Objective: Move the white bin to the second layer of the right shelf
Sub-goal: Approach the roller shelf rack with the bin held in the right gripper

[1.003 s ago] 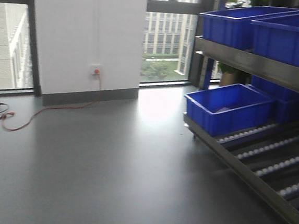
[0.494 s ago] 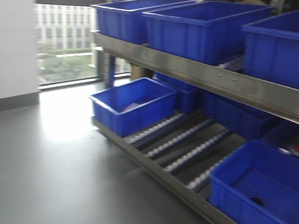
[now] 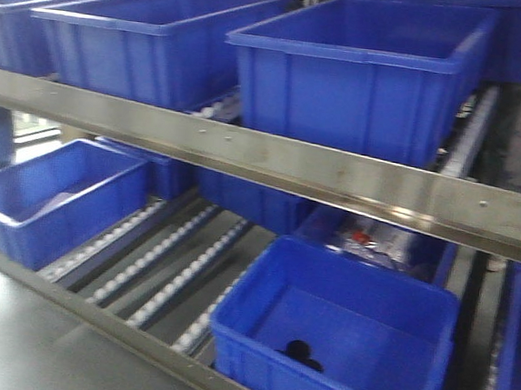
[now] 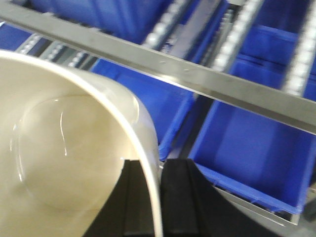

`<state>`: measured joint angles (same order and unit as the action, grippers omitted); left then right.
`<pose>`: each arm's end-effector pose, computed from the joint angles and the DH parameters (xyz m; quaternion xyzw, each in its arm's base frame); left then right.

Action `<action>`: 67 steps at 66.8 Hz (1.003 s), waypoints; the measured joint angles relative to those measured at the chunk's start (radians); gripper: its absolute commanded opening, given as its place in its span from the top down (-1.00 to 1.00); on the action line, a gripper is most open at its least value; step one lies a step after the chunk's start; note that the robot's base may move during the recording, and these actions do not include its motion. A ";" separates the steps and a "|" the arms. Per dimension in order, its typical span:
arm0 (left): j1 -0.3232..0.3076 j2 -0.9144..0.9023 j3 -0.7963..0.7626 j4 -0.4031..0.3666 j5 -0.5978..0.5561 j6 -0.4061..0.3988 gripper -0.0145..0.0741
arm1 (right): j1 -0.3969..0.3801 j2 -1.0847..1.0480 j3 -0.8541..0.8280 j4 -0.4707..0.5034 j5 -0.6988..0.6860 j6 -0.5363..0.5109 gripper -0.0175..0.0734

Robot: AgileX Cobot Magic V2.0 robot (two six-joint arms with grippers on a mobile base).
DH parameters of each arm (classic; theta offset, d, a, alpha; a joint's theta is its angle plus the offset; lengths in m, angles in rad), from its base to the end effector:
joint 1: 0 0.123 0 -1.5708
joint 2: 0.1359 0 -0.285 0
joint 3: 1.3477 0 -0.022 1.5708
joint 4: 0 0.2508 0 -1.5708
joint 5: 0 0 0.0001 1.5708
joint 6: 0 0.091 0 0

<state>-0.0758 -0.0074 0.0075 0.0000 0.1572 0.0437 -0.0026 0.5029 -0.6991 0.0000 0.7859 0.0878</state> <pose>0.0559 -0.0042 0.1968 0.0437 0.7301 -0.0109 0.6818 0.0855 -0.0002 0.3403 0.0389 0.8598 0.0217 0.5086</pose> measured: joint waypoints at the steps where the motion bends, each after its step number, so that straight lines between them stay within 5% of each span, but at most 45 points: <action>1: 0.000 0.000 0.000 0.000 0.000 0.000 0.48 | 0.000 0.000 0.000 0.000 0.000 0.000 0.49; 67: 0.000 0.000 0.000 0.000 0.000 0.000 0.48 | 0.000 0.000 0.000 0.000 0.000 0.000 0.49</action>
<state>-0.0758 -0.0074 0.0075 0.0000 0.1572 0.0437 -0.0026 0.5029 -0.6991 0.0000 0.7859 0.0878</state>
